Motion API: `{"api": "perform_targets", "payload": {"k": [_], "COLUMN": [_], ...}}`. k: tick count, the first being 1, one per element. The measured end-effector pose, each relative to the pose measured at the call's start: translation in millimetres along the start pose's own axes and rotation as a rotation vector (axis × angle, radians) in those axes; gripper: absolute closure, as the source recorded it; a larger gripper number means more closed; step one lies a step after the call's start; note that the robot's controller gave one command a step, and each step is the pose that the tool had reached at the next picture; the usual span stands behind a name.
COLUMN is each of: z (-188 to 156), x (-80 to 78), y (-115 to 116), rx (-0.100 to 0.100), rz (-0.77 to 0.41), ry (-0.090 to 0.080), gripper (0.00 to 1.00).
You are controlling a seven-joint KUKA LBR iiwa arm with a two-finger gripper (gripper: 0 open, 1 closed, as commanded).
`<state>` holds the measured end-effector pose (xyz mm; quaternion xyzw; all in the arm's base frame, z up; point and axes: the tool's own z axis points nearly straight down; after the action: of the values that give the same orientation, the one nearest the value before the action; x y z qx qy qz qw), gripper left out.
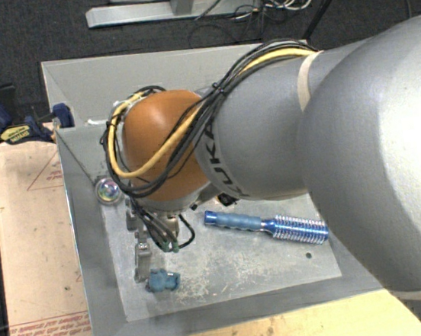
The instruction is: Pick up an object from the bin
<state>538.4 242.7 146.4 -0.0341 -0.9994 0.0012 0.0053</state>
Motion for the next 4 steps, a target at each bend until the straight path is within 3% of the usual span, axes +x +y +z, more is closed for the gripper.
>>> {"api": "perform_targets", "payload": {"k": [1,2,3,4], "z": [74.9,67.8,68.1,-22.2], "x": [44.9,52.2,51.1,51.6], "y": [-97.7,-38.1,-41.9,-42.2], "rx": [-0.001,-0.008,-0.006,-0.009], "rz": [0.182,0.198,0.205,0.175], "ry": [-0.007,-0.011,-0.01,-0.018], "gripper": [0.0,0.0,1.0,1.0]}}
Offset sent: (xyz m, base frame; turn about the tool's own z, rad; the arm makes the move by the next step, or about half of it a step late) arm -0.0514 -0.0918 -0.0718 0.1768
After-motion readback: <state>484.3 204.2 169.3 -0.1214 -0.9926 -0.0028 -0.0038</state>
